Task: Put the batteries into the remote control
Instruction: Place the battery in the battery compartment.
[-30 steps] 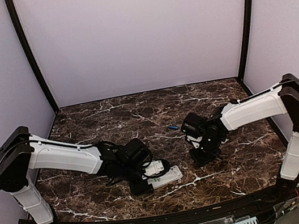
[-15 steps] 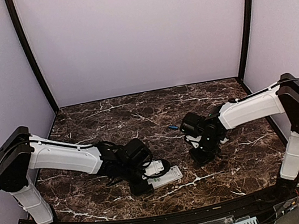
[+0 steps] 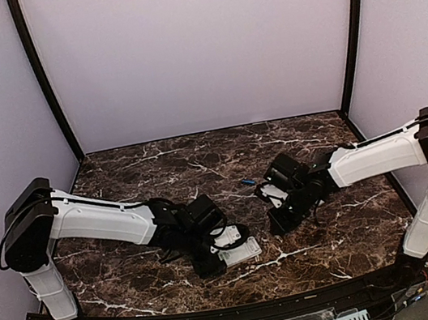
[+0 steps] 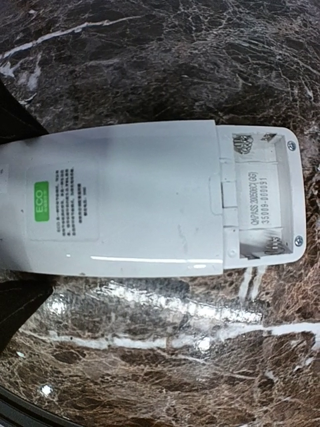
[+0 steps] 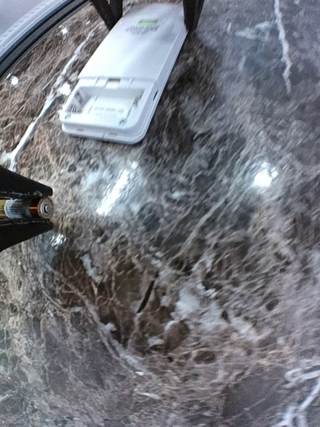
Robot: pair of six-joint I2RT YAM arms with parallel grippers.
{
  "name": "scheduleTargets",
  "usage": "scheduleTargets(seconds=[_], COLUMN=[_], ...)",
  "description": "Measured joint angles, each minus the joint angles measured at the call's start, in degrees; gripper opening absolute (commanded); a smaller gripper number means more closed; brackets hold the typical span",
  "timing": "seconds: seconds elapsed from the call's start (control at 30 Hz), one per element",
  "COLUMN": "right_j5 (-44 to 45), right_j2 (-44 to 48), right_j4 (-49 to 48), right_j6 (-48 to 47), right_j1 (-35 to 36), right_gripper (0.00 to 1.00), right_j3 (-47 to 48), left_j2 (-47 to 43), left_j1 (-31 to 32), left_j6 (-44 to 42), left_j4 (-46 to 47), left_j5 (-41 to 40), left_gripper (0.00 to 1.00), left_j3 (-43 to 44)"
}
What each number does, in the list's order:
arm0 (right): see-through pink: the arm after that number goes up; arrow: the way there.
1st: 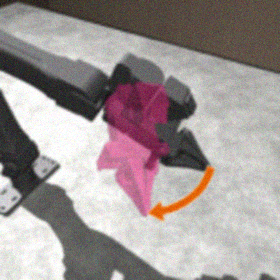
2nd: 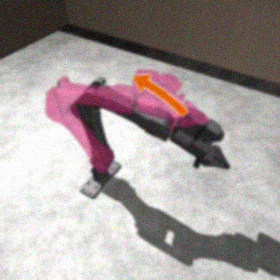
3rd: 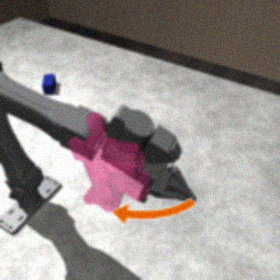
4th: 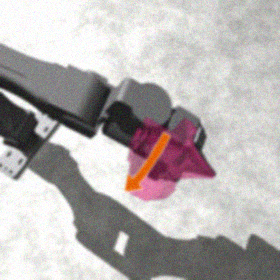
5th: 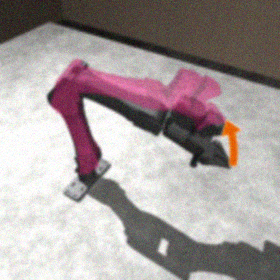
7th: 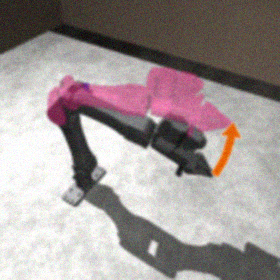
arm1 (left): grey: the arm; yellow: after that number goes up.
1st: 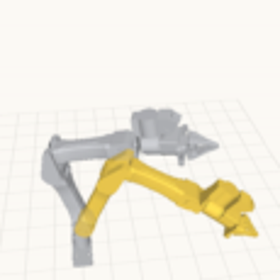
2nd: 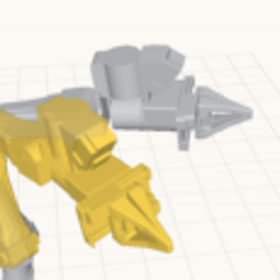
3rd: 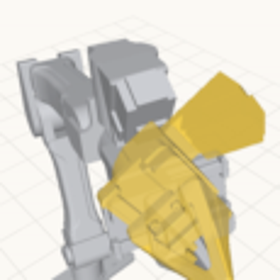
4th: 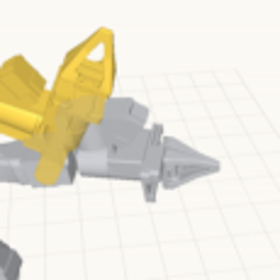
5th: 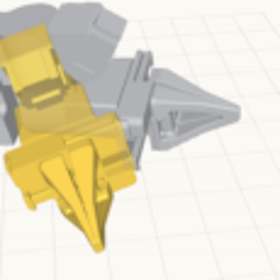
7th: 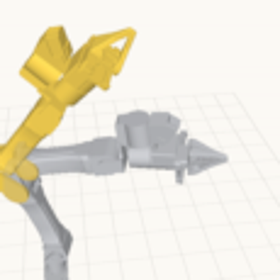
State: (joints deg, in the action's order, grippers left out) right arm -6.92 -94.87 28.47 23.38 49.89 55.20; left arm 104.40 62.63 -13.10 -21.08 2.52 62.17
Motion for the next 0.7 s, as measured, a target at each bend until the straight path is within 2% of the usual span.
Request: scheduleTargets(seconds=[0.27, 0.5, 0.7], right_j5=[-3.98, -4.02, -3.69], right_j2=[5.75, 5.05, 2.14], right_j4=[-17.46, -32.33, -38.97], right_j6=[1.09, 2.75, 2.80], right_j1=[0.57, 5.16, 5.86], right_gripper=[0.00, 0.00, 0.00], right_j3=[-7.21, -11.41, -11.63], left_j2=[0.39, 0.57, 0.61], left_j1=[0.48, 0.55, 0.61], left_j6=[4.22, 6.34, 6.99], left_j4=[-0.22, -0.15, -0.02], left_j5=[0.02, 0.04, 0.02], left_gripper=[0.71, 0.69, 0.69], left_j3=[0.46, 0.46, 0.46])
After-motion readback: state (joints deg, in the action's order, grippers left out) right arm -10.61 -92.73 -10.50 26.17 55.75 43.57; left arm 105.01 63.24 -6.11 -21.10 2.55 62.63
